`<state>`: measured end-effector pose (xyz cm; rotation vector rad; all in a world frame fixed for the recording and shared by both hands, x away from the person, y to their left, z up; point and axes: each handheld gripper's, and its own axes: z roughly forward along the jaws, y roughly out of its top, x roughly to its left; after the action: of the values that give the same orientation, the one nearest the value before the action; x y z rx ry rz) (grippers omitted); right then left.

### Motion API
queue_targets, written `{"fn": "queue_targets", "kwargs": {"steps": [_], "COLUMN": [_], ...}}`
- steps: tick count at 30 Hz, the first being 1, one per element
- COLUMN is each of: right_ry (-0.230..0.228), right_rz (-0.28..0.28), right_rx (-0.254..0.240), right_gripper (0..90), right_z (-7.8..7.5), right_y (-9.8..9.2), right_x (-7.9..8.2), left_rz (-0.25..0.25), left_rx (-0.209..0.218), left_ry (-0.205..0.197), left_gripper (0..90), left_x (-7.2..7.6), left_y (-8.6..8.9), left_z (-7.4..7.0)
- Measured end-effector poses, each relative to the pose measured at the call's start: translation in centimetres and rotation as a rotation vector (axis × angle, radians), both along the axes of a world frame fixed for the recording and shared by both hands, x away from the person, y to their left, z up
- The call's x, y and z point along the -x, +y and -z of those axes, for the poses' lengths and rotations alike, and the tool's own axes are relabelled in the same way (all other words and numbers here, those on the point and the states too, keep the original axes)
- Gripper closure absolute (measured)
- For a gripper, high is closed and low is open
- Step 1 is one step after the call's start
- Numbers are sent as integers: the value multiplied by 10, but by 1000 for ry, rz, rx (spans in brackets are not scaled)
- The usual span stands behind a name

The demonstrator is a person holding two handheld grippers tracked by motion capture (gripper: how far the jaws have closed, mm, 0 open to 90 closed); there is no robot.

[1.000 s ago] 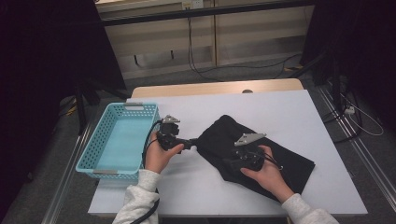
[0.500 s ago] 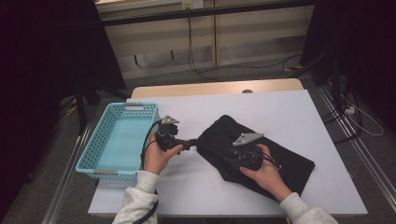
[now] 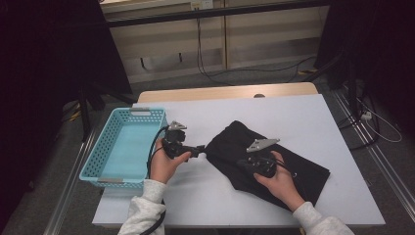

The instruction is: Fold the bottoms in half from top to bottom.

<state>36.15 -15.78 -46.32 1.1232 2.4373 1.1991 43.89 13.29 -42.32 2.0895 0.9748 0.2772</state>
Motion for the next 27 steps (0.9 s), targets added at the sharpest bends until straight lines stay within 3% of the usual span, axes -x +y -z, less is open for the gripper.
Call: {"fn": "queue_targets", "kwargs": {"steps": [10,27], "right_ry": [-11,-24], "right_rz": [-7,-27], "right_rx": [-24,-14], "right_gripper": [884,884], "right_z": [-10,-17], "right_y": [-9,-20], "right_x": [4,17], "left_rz": [7,15], "left_rx": [7,11], "left_ry": [2,9], "left_gripper": [88,92], "left_x": [-1,-1], "left_y": [0,-3], "left_z": [-1,-1]}}
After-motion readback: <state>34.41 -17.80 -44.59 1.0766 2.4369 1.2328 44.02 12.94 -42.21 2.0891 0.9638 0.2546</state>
